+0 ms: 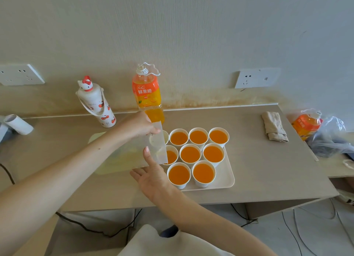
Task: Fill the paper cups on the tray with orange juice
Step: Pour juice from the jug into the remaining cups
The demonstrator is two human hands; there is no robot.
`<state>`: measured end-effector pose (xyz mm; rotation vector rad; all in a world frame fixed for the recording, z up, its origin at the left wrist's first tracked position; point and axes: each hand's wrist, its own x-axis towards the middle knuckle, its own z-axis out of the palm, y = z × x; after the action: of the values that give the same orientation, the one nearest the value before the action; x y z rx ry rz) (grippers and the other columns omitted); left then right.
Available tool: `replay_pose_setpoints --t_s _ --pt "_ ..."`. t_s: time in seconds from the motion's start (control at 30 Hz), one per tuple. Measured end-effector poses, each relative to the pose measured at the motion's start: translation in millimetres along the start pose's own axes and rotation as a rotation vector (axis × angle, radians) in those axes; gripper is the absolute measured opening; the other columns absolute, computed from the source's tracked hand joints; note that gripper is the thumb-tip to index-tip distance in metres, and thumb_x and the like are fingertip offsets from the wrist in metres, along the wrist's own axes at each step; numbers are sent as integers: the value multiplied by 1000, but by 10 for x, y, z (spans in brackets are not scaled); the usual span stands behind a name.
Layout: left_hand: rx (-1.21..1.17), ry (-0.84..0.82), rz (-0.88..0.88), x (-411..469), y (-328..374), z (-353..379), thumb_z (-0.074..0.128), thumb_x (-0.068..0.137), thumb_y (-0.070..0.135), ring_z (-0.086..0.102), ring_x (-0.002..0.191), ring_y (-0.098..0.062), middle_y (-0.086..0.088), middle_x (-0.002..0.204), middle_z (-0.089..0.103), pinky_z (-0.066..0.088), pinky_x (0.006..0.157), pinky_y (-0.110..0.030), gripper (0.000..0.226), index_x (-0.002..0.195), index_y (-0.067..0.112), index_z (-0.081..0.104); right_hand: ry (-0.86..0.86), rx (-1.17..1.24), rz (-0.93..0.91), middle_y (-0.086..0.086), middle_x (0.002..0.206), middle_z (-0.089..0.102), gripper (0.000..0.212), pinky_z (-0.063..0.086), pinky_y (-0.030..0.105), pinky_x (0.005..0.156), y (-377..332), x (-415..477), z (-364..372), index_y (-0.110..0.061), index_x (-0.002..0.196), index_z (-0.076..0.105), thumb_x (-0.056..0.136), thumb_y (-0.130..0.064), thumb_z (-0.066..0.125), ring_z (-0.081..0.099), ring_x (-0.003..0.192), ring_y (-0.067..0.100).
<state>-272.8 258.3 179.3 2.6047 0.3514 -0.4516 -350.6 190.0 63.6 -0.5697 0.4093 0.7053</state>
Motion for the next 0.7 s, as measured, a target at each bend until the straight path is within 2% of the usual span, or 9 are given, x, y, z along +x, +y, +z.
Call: replay_pose_setpoints --t_s 0.13,0.37,0.53,0.7 --pt "8 -3 8 -12 14 3 66 88 33 45 62 -17 -4 66 47 31 58 -27 36 63 12 50 22 21 -7 16 137 54 54 36 46 112 -13 -23 27 -17 130 45 85 -33 71 47 131 37" --pt "16 11 7 -13 24 13 67 87 33 44 60 -17 -3 63 46 31 58 -28 38 60 13 48 52 18 -3 20 141 50 63 35 48 111 -24 -33 20 -15 136 41 84 -33 73 43 134 40" --pt "27 5 4 -6 7 20 66 87 36 47 67 -20 -7 73 50 33 61 -29 34 68 12 52 52 17 2 20 144 46 72 35 48 114 -21 -16 18 -14 140 40 81 -34 75 39 137 41" --pt "20 11 12 -4 15 7 66 88 33 48 63 -16 -5 70 52 34 59 -27 34 66 11 53 37 15 -1 20 142 48 66 35 48 113 -31 -11 26 -14 136 42 82 -34 73 41 135 41"
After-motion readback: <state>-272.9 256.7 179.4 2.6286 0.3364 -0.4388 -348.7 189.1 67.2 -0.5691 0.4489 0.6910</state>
